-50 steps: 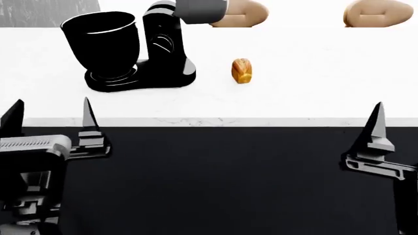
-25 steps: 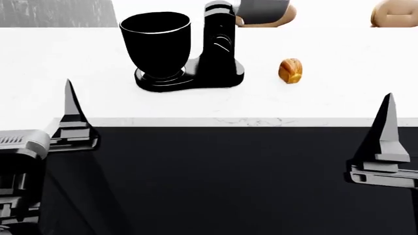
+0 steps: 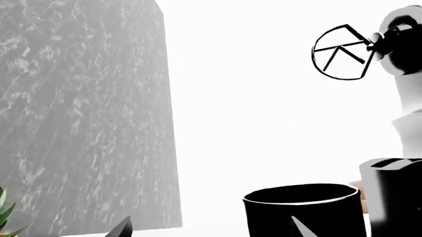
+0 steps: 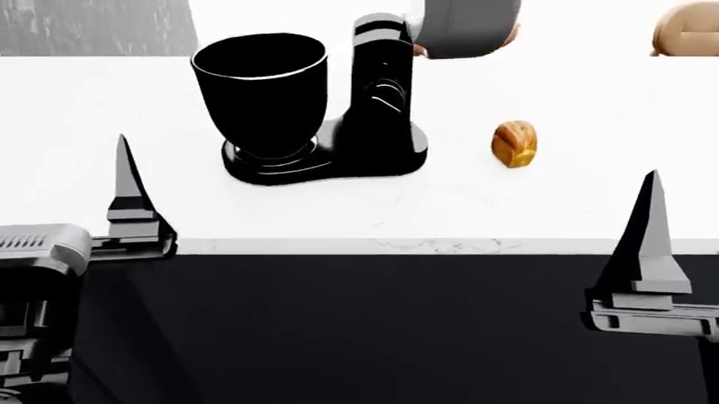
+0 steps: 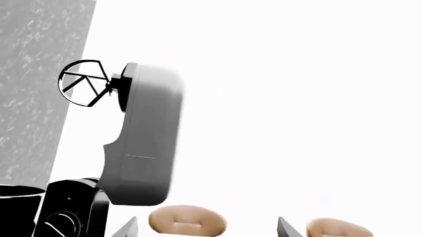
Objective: Place the bread in the stand mixer bowl.
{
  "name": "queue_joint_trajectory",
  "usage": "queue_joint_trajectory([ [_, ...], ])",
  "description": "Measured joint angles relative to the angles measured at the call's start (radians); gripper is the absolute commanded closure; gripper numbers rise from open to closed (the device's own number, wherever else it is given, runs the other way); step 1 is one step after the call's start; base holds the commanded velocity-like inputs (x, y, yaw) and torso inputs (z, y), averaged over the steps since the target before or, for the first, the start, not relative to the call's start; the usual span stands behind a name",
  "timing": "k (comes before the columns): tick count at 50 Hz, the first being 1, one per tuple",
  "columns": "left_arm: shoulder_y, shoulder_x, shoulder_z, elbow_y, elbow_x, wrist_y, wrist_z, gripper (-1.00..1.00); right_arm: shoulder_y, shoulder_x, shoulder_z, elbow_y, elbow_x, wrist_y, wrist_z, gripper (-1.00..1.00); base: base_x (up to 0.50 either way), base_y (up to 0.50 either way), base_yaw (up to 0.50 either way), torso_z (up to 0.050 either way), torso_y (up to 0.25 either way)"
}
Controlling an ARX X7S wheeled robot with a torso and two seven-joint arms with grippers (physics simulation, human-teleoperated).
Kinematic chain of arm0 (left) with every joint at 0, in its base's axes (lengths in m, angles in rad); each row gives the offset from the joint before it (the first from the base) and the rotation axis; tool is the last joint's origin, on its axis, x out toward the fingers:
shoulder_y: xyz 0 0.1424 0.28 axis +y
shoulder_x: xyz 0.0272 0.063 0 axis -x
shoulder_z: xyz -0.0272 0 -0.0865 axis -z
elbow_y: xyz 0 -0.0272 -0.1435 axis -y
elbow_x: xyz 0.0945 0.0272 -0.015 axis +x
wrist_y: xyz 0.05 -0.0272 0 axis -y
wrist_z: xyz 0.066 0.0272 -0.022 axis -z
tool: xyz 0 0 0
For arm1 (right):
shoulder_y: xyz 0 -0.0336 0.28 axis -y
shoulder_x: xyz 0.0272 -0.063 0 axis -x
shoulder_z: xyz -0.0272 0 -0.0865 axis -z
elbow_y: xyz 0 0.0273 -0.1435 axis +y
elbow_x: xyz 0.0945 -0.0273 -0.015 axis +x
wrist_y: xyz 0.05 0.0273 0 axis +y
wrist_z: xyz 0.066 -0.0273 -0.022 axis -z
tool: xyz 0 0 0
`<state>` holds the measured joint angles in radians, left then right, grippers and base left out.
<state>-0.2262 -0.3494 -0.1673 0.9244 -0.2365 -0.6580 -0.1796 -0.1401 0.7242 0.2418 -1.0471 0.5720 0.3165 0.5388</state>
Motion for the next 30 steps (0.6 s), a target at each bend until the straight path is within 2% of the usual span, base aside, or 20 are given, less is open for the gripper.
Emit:
queue_joint_trajectory([
  [19, 0.003, -0.005, 0.004, -0.003, -0.005, 0.007, -0.009, -1.00, -0.017, 0.031, -0.027, 0.000, -0.006, -0.033, 0.011, -1.00, 0.50, 0.03, 0.00, 0.000, 0.001],
  [30, 0.007, -0.009, 0.000, -0.002, -0.010, 0.010, -0.014, -1.00, -0.025, 0.046, -0.038, 0.000, 0.000, -0.044, 0.022, -1.00, 0.00, 0.00, 0.00, 0.000, 0.000],
])
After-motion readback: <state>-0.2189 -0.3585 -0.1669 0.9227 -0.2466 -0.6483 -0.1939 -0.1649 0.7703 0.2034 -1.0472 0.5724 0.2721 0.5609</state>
